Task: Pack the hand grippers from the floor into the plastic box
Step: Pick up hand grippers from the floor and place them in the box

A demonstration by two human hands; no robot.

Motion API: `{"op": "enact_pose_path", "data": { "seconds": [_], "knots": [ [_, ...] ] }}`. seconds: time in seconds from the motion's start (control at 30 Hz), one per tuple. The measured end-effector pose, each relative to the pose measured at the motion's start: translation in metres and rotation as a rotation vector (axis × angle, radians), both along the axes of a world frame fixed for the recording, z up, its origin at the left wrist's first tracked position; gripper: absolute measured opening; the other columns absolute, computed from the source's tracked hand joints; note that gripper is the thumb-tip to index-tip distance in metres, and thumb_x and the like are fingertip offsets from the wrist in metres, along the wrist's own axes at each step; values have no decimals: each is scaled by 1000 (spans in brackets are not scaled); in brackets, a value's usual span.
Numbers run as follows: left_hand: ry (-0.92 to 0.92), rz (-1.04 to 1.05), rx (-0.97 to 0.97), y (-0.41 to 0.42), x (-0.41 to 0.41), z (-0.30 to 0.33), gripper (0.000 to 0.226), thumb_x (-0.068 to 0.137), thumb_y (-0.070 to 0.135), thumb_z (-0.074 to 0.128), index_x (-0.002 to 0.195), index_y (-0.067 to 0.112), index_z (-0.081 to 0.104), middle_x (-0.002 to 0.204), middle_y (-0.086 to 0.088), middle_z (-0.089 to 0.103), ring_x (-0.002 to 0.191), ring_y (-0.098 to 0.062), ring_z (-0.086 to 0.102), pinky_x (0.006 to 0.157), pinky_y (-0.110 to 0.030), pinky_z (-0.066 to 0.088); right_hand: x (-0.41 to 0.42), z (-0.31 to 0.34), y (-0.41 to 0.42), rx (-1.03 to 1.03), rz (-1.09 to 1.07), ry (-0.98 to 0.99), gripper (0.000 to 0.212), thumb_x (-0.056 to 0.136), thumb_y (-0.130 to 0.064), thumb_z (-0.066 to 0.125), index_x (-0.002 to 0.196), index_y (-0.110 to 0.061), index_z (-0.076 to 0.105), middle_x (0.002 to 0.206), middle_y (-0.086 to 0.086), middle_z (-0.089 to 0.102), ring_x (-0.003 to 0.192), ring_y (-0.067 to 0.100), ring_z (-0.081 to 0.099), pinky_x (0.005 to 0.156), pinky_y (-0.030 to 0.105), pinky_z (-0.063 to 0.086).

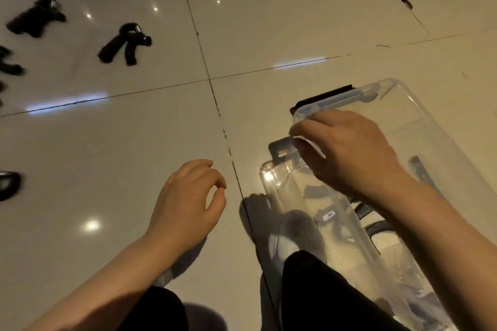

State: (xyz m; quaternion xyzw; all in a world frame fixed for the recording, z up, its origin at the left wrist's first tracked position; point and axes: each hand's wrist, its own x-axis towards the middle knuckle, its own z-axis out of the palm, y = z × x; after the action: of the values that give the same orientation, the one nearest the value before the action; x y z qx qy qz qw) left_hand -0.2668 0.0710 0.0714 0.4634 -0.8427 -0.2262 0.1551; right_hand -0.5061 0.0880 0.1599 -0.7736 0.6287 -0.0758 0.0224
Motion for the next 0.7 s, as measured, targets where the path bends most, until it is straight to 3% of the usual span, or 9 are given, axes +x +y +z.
{"op": "enact_pose_path", "data": {
  "seconds": [0.1, 0.2, 0.3, 0.43, 0.6, 0.7],
  "knots": [
    [-30, 155, 97, -4, 30, -21, 14, 90, 25, 51, 89, 21, 65, 96, 8, 64, 101, -14, 56, 81, -24, 36, 48, -11, -25, 128, 226, 204, 29, 90, -31, 47, 109, -15, 60, 99, 7, 64, 84, 27, 59, 66, 37, 49],
    [-59, 281, 140, -9, 65, -35, 15, 91, 24, 52, 100, 24, 63, 105, 10, 61, 91, -5, 50, 76, -17, 33, 88, -35, -38, 429, 416, 329, 43, 94, -37, 49, 132, -20, 42, 125, 6, 50, 110, 26, 50, 85, 36, 42],
    [-74, 412, 125, -24, 104, -45, 19, 89, 25, 56, 107, 24, 62, 116, 8, 56, 99, -3, 45, 81, -8, 30, 121, -54, -58, 659, 515, 385, 49, 93, -40, 49, 137, -23, 38, 130, 3, 46, 116, 25, 48, 88, 36, 41],
    [-181, 659, 49, -54, 167, -64, 32, 84, 21, 61, 116, 18, 59, 123, -4, 53, 119, -20, 40, 93, -36, 39, 155, -71, -100, 761, 559, 398, 56, 93, -44, 47, 143, -26, 30, 136, 2, 42, 120, 24, 46, 94, 37, 43],
    [-419, 883, 136, -74, 241, -97, 56, 82, 27, 64, 135, 17, 47, 143, -16, 38, 135, -37, 25, 102, -56, 29, 191, -91, -172, 678, 598, 465, 63, 93, -45, 48, 146, -25, 19, 147, 3, 30, 128, 26, 38, 99, 37, 41],
    [-473, 1085, 231, -88, 266, -112, 56, 87, 35, 53, 139, 19, 41, 147, -18, 30, 136, -40, 20, 99, -63, 25, 214, -111, -220, 657, 545, 485, 67, 92, -44, 50, 147, -24, 17, 149, 4, 26, 131, 26, 34, 101, 37, 41]
  ]
}}
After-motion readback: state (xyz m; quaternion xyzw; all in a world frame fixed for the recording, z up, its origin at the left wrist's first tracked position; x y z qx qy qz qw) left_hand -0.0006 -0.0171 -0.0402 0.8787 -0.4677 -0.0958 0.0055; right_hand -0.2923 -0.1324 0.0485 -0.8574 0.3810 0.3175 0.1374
